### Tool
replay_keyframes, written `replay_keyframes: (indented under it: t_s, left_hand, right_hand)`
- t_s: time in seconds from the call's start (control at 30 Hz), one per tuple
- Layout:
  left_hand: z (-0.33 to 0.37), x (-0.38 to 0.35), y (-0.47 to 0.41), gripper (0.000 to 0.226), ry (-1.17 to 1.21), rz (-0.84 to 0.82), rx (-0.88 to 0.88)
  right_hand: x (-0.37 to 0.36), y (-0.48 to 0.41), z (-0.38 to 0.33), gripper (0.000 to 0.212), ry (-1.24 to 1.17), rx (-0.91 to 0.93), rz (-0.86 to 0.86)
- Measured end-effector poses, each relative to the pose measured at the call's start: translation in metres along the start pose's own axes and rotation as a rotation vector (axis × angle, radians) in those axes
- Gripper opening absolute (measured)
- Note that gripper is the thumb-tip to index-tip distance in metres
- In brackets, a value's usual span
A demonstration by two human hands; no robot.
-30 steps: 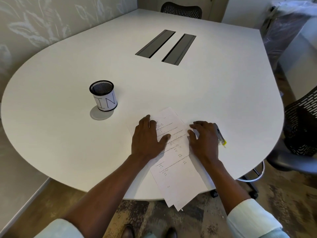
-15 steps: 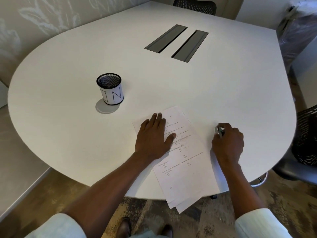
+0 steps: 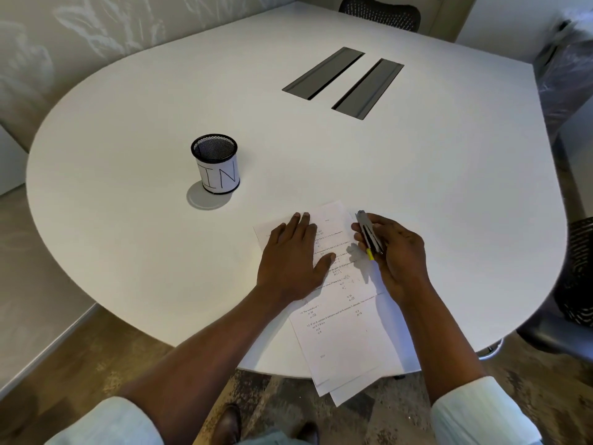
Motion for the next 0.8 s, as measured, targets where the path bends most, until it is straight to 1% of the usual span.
replay_keyframes:
  t_s: [0.1,0.23,0.33,0.4,0.47,0.57,0.67,0.8]
  left_hand:
    - [-0.001,-0.001,0.000,0.079,0.002,-0.001,0.002]
    - [-0.002,-0.001,0.000,0.079,0.000,0.005,-0.012]
    - [-0.002,-0.001,-0.001,0.079,-0.013,-0.004,-0.011]
    - [-0.003,-0.002,-0.002,0.080,-0.014,-0.023,-0.005]
    - [-0.003,-0.003,-0.002,0.080,-0.017,-0.026,-0.005]
    - [-0.002,-0.003,-0.001,0.079,-0.024,-0.020,-0.005]
    - [-0.004,-0.005,-0.002,0.080,-0.021,-0.029,-0.004]
    - [-0.005,-0.006,-0.003,0.081,-0.018,-0.027,-0.001]
  right_hand:
    - [-0.004,-0.009,0.001,0.028,0.037,-0.008,-0.029]
    - [-0.009,-0.016,0.004,0.015,0.110,0.037,-0.046]
    - [-0.014,-0.024,0.010,0.011,0.317,0.148,0.068]
    - [-0.019,-0.030,0.013,0.015,0.505,0.246,0.152]
    - [-0.023,-0.036,0.017,0.019,0.673,0.354,0.184]
    - [-0.030,-0.043,0.023,0.019,0.836,0.462,0.199]
    - [-0.036,-0.049,0.027,0.018,0.901,0.511,0.221]
    - [-0.039,-0.052,0.031,0.016,0.880,0.561,0.241]
Point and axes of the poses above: each hand's wrist, its own y-axis away from the middle knuckle, its own x-axis out of the back of the hand, z = x × y, the point moved 1 cm from there along -y, towards the middle knuckle, and after that the axes turned 11 degrees about -x, right-handed, at the moved point
